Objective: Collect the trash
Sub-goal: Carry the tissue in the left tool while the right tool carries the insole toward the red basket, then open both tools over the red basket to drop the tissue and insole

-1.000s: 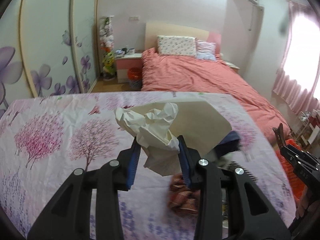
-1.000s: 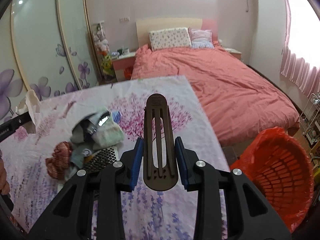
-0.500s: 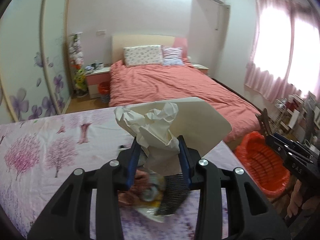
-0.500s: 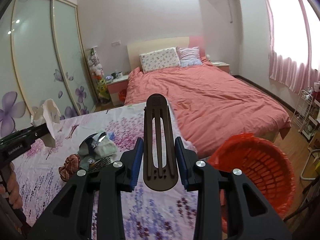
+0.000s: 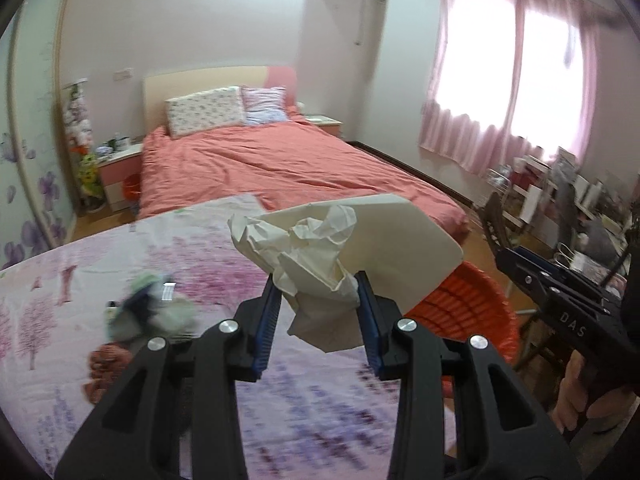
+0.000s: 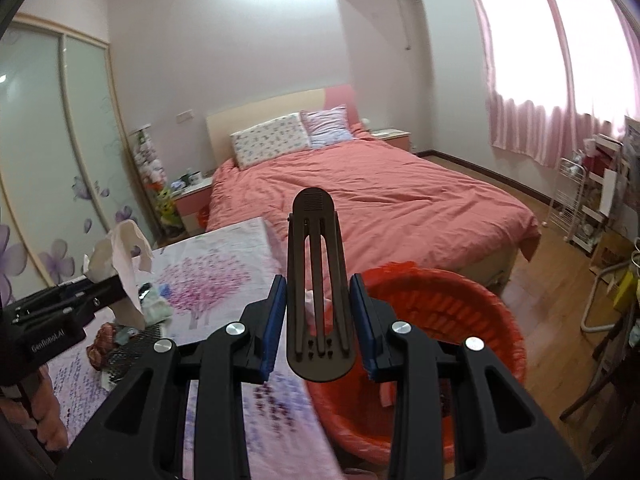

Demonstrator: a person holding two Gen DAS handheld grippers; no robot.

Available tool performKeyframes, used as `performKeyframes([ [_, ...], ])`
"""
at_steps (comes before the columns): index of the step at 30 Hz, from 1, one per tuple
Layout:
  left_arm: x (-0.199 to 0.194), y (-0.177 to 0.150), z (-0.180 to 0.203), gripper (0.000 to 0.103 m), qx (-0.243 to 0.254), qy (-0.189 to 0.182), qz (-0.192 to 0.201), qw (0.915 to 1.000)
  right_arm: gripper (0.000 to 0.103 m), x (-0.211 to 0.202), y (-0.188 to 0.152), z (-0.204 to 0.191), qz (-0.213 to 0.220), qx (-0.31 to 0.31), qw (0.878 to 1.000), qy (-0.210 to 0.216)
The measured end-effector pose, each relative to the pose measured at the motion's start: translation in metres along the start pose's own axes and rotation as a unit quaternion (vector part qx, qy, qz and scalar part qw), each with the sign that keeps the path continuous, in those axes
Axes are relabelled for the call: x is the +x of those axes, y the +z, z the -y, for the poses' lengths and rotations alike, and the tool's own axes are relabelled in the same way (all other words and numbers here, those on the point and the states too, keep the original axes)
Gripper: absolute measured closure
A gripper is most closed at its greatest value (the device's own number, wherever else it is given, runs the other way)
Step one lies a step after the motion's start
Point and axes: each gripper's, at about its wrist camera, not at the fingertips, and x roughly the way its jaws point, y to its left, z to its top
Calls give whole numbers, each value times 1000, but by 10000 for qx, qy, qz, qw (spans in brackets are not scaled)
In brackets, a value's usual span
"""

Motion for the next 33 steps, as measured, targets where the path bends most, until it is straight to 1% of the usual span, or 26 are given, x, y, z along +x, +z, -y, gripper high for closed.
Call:
performKeyframes([
  [4,24,-3,31,66,128,-298,-158,9994,70,3,-3,21,10,194,9997,-144],
  [11,66,-14,79,66,277,-675,-436,9964,70,11,-7,56,-19,517,9981,-330],
  [19,108,-25,116,65,424,-945,-761,9917,70,28,-11,91,-144,948,9949,-318],
  [20,116,-28,121,64,450,-985,-847,9905,70,31,-11,94,-169,1007,9943,-296],
  [22,125,-30,123,61,462,-999,-951,9894,69,35,-12,100,-225,1096,9934,-249],
  [24,136,-35,125,46,473,-922,-1074,9888,69,40,-14,105,-281,1178,9924,-201],
  [25,140,-36,125,43,460,-884,-1112,9888,65,39,-16,107,-295,1191,9922,-200],
  [26,143,-38,122,41,431,-846,-1161,9887,57,40,-16,107,-311,1194,9921,-210],
  [28,149,-41,119,40,404,-786,-1245,9883,50,39,-18,110,-283,1186,9922,-273],
  [31,152,-46,110,38,398,-621,-1282,9890,50,38,-20,110,-305,1162,9922,-344],
  [33,149,-45,99,35,414,-474,-1259,9900,50,37,-20,109,-316,1110,9925,-404],
])
